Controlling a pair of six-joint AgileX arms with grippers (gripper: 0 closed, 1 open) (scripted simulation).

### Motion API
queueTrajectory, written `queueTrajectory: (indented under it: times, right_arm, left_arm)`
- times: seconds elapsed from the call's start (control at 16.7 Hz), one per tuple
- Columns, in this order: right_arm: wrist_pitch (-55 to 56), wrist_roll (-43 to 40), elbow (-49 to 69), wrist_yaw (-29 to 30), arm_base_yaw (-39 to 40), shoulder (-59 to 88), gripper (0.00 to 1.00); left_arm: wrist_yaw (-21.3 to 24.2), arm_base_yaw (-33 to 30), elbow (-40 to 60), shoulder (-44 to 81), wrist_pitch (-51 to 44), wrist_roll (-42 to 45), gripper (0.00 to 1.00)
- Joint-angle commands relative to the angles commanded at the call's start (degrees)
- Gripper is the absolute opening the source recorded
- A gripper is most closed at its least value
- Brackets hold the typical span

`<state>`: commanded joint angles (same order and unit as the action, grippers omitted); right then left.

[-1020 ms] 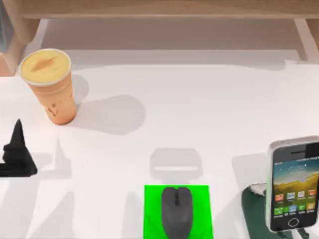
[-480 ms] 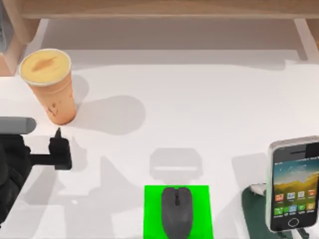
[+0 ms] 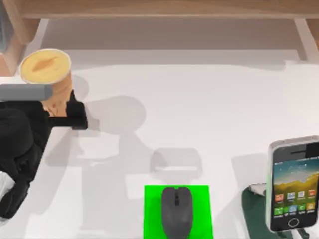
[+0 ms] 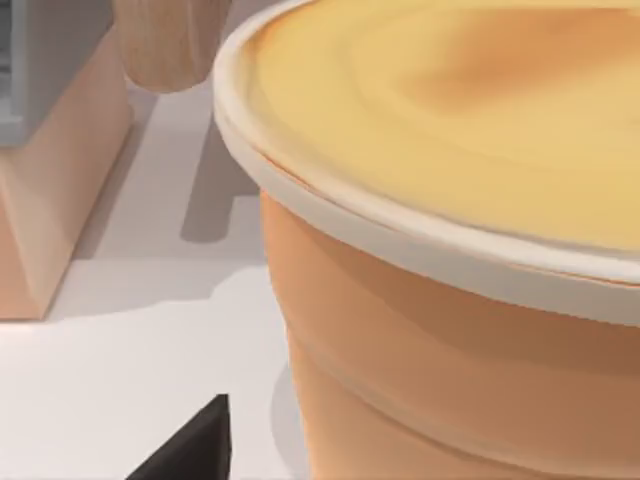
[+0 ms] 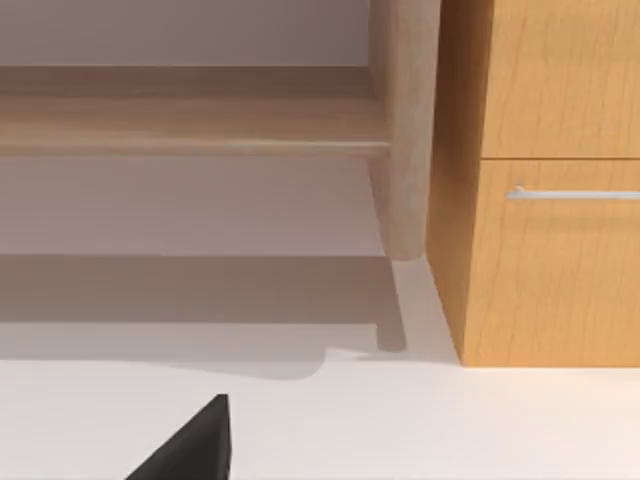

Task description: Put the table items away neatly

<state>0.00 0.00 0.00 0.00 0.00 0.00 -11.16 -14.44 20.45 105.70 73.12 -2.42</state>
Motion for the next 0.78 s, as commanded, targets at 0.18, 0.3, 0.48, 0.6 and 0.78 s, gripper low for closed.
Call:
queueTrajectory:
  times: [0.18, 0.3, 0.48, 0.6, 0.78]
  right_arm:
    - [0.0, 0.0, 0.0, 0.0, 0.0, 0.0, 1.00]
    - [0.0, 0.0, 0.0, 0.0, 0.0, 0.0, 1.00]
    - [0.0, 0.0, 0.0, 0.0, 0.0, 0.0, 1.00]
    - [0.0, 0.0, 0.0, 0.0, 0.0, 0.0, 1.00]
    - [0.0, 0.0, 0.0, 0.0, 0.0, 0.0, 1.00]
  left_arm:
    - [-0.3, 0.1, 1.0, 0.8, 0.4, 0.1, 1.00]
    - [-0.3, 0.1, 1.0, 0.8, 0.4, 0.1, 1.00]
    - [-0.1, 0.3, 1.8, 1.4, 0.2, 0.2, 1.00]
    - [0.4, 0.7, 4.2, 3.4, -0.2, 0.2, 1.00]
    - [1.0, 1.3, 7.5, 6.0, -0.9, 0.3, 1.00]
